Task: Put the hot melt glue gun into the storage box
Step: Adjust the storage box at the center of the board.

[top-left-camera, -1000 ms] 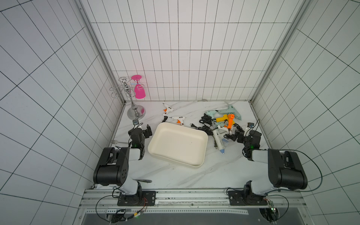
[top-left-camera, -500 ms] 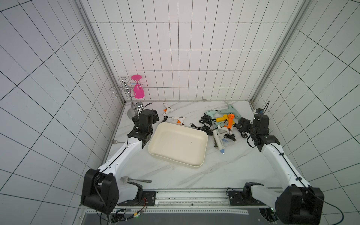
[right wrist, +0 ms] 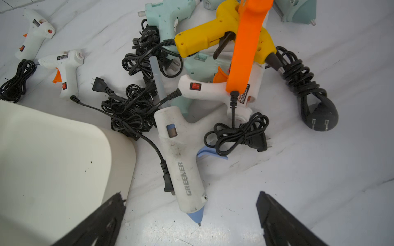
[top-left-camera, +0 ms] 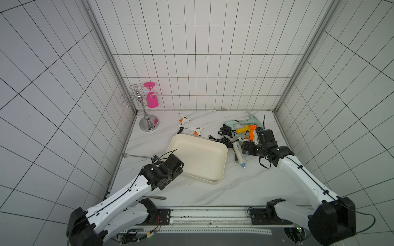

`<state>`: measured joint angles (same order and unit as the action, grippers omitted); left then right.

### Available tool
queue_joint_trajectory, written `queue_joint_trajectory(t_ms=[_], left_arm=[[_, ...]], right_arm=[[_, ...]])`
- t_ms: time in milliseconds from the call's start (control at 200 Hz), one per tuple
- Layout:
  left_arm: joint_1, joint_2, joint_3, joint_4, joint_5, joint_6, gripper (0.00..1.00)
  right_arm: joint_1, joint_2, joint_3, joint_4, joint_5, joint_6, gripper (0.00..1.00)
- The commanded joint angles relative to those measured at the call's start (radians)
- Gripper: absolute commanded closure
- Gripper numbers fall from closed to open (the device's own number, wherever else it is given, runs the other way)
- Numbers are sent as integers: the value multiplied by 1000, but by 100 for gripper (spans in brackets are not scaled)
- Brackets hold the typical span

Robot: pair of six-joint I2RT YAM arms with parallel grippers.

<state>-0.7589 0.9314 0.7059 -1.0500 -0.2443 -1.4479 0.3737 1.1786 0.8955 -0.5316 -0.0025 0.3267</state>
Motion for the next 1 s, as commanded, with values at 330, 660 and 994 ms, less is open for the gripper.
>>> queue_joint_trajectory(t_ms=[330,660,994], left_arm=[[-10,344,32,247,50,-83,2],[24,448,114,86,-17,156,47],[95,566,271,-37,-115,525,80]], right_arm=[[56,57,144,-67,-32,-36,1],[54,110,216,-98,11,-119,1],[22,267,362,-112,4,-75,1]])
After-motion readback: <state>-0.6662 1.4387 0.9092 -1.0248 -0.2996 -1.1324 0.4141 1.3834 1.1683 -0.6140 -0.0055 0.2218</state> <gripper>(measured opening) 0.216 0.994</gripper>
